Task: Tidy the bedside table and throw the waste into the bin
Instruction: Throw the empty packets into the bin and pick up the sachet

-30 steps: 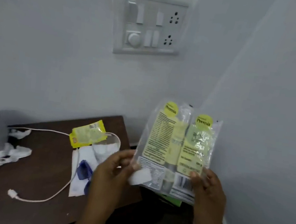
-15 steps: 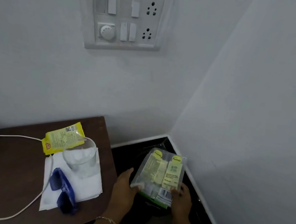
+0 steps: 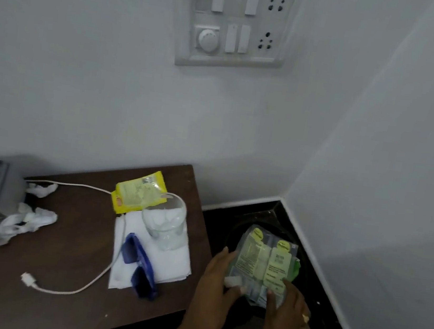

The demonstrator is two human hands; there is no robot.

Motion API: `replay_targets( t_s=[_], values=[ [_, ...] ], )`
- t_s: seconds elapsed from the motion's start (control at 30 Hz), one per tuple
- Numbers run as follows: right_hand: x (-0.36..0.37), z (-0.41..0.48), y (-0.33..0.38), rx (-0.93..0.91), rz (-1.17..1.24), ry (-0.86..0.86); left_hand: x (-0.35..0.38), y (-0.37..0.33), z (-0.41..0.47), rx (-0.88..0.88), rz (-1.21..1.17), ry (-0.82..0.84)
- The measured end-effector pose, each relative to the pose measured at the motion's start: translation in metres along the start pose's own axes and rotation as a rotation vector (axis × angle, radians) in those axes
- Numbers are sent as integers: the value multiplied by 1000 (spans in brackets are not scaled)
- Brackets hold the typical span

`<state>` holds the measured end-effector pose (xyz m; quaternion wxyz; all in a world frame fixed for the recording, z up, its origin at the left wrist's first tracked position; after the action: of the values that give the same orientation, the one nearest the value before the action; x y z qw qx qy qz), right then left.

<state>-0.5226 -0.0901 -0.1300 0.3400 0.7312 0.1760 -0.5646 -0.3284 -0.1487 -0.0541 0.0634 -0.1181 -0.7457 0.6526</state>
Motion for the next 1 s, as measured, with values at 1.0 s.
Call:
replay_targets(
  t_s=[1.0],
  values=[
    [55, -172, 367, -950, -469, 118, -273, 31, 1, -336, -608, -613]
  ],
)
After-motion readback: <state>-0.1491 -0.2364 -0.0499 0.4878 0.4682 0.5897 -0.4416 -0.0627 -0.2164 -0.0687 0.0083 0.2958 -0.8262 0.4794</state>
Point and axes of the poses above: each hand's wrist, its own z-axis towards the middle knuckle, its own x-axis out of the palm, y = z × x, the point moved 9 cm from there along z, towards the middle knuckle, and after that the axes turned 14 degrees about -z, right-handed, at the moved point
